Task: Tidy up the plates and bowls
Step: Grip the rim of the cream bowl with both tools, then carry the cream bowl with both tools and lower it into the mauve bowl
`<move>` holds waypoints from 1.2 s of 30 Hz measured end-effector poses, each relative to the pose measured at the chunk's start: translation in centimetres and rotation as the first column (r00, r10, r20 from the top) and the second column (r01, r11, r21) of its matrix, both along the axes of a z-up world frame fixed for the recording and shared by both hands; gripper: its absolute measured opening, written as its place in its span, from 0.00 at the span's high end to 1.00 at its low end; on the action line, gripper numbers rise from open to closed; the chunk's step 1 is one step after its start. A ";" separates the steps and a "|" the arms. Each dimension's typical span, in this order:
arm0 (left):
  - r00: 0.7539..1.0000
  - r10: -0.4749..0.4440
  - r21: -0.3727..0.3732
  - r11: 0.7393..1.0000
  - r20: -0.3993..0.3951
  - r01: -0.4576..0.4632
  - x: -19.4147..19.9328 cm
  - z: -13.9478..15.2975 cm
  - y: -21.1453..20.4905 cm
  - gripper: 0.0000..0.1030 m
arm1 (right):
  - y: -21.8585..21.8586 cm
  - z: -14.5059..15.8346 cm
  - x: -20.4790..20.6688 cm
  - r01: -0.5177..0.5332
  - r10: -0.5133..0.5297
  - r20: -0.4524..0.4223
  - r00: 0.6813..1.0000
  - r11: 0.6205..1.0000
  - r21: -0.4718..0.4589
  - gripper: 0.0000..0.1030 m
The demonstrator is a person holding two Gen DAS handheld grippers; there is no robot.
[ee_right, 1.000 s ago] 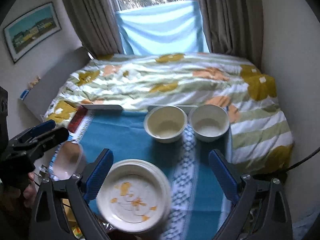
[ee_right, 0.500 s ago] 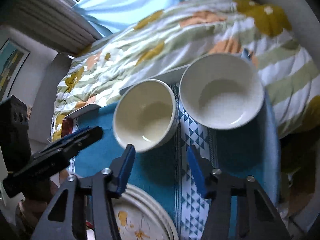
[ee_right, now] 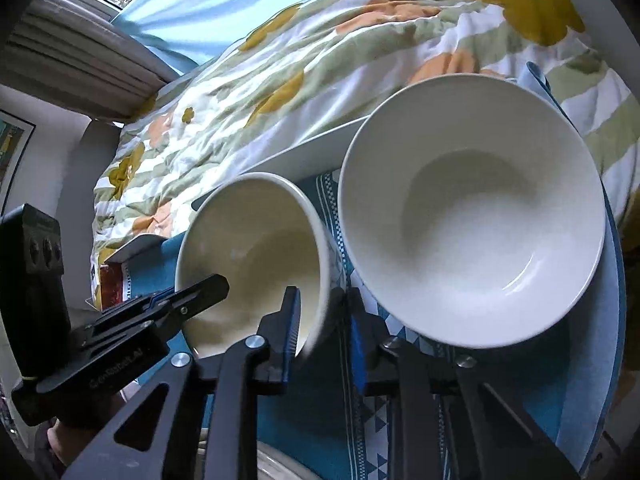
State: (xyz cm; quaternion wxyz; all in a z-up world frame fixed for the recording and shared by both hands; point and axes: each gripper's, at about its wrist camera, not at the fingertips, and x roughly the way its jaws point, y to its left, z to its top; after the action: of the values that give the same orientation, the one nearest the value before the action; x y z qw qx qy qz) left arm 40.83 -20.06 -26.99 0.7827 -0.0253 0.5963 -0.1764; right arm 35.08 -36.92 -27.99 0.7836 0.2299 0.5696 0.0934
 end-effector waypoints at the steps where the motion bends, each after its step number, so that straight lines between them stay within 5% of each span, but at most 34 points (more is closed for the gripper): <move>1: 1.000 0.001 0.001 1.000 0.001 -0.001 -0.1 0.0 0.0 0.89 | 0.1 0.1 0.0 -0.007 0.007 0.001 1.000 1.000 -0.011 0.80; 9: 0.999 0.008 0.020 1.000 0.041 -0.008 -1.2 2.0 -0.1 0.90 | 0.2 1.9 -0.2 -0.029 0.030 0.025 0.999 0.999 -0.039 0.82; 18: 0.985 0.109 0.020 0.993 0.137 -0.112 -6.3 8.4 2.1 0.90 | 2.7 7.5 -3.1 -0.120 0.126 0.093 0.988 0.990 -0.068 0.82; 28: 0.925 0.306 0.023 0.947 0.226 -0.319 -16.2 14.2 10.1 0.90 | 10.5 12.6 -8.4 -0.334 0.347 0.188 0.919 0.937 -0.099 0.82; 36: 0.884 0.410 0.034 0.903 0.226 -0.428 -21.8 15.0 19.4 0.90 | 19.5 12.9 -11.4 -0.455 0.461 0.202 0.864 0.887 -0.078 0.82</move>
State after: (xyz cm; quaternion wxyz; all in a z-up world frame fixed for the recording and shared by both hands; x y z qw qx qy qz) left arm 19.03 -0.62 -11.98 0.8621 -0.1020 0.4960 0.0200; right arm 23.68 -17.43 -15.14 0.7988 0.0659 0.5212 0.2930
